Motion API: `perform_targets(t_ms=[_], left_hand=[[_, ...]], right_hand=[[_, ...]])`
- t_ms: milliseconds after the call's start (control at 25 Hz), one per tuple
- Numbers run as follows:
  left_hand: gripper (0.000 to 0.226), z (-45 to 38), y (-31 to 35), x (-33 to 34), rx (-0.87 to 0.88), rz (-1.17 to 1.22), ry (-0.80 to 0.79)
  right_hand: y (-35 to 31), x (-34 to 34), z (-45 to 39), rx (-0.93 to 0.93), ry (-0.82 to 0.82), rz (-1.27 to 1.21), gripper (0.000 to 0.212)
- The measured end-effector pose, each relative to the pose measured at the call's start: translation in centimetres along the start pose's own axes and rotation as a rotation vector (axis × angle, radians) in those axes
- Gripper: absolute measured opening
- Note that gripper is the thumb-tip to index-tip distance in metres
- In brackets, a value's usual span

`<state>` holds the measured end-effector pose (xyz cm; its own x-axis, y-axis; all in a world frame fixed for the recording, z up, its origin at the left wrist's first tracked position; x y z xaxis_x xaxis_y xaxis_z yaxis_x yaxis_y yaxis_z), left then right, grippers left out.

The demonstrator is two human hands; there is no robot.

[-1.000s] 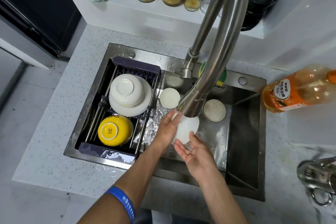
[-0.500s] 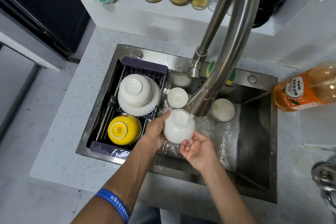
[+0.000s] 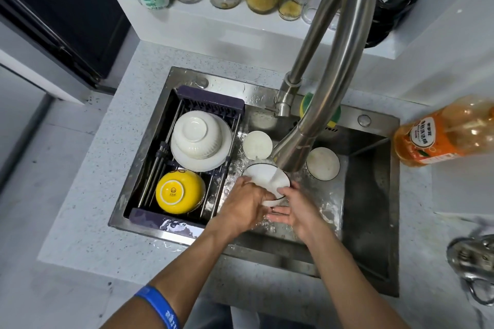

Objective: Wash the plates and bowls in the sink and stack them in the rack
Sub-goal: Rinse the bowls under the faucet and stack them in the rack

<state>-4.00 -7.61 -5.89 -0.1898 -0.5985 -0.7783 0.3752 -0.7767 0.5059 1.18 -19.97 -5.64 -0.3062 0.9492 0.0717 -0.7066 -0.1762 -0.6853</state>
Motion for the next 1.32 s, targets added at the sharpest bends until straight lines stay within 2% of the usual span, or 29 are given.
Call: perform_targets(t_ms=[80, 120, 160, 200, 280, 320, 360, 400, 480, 560, 600, 640, 680, 720, 760, 920, 1040, 1320], left_hand=[[0.031, 0.8, 0.0, -0.8, 0.012, -0.146, 0.134], [0.031, 1.3, -0.2, -0.9, 0.026, -0.136, 0.207], [0.036, 1.9, -0.3, -1.3, 0.002, -0.022, 0.256], [0.046, 2.4, -0.5, -1.6, -0.066, 0.199, 0.26], [0.064, 2.9, -1.1, -1.5, -0.367, 0.894, 0.067], [0.06, 3.1, -1.2, -1.2, -0.547, 1.245, 0.006], [0.048, 3.1, -1.3, -0.9, -0.702, 1.497, -0.027], [0.036, 3.0, -1.3, -0.8, -0.802, 1.6, -0.052], [0.025, 2.6, -1.2, -1.0, -0.853, 1.613, -0.09], [0.025, 2.2, -1.2, -0.8, -0.857, 1.574, -0.107], [0.024, 2.1, -1.1, -0.5, -0.86, 1.562, -0.112], [0.021, 2.1, -1.0, -0.4, -0.861, 1.552, -0.106], [0.016, 2.1, -0.9, -0.5, -0.87, 1.553, -0.102], [0.013, 2.1, -0.9, -0.4, -0.873, 1.565, -0.101], [0.013, 2.1, -0.8, -0.4, -0.861, 1.587, -0.108], [0.021, 1.8, -0.1, -0.9, -0.793, 1.588, -0.188], [0.032, 1.7, -0.4, -0.9, -0.836, 1.59, -0.154], [0.029, 1.7, -2.8, -0.9, -0.892, 1.542, -0.041]], right_hand=[[-0.1, 0.3, 0.1, -0.058, 0.07, -0.025, 0.039], [-0.4, 0.2, 0.5, -0.106, 0.104, -0.051, 0.043], [-0.9, 0.0, 1.3, -0.164, 0.138, -0.054, 0.045], [-1.3, -0.1, 1.8, -0.221, 0.159, -0.032, 0.047], [-1.8, 0.2, 2.4, -0.297, 0.148, 0.051, 0.048], [-2.0, 0.7, 2.4, -0.308, 0.121, 0.073, 0.047], [-1.9, 1.2, 2.2, -0.301, 0.097, 0.067, 0.046], [-1.9, 1.5, 2.0, -0.29, 0.077, 0.056, 0.044], [-2.2, 0.9, 2.1, -0.349, 0.083, 0.143, 0.043], [-3.2, -0.6, 3.5, -0.656, 0.102, 0.653, 0.043], [-3.3, -0.6, 4.4, -0.828, 0.044, 0.934, 0.043], [-2.8, -0.1, 4.9, -0.946, -0.09, 1.133, 0.041], [-1.8, 0.4, 5.0, -0.966, -0.244, 1.246, 0.039], [-1.2, 0.9, 4.8, -0.941, -0.333, 1.286, 0.033], [-0.9, 0.9, 4.5, -0.939, -0.337, 1.288, 0.025], [-1.4, -0.4, 4.5, -1.036, -0.175, 1.393, 0.007], [-1.0, 0.6, 5.1, -1.041, -0.117, 1.46, 0.009], [-0.3, 0.6, 5.4, -0.94, -0.074, 1.486, 0.013]])
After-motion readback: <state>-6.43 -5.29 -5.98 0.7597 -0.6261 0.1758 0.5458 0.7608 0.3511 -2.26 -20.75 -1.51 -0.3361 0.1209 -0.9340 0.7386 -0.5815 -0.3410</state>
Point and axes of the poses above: each hand's wrist, its own z-axis away from the middle knuckle, its own x-axis out of the palm, y = z × x, the point moved 4 cm from there along -z, towards the middle knuckle, and after that the axes turned 15 degrees about -x, right-handed, at the moved point
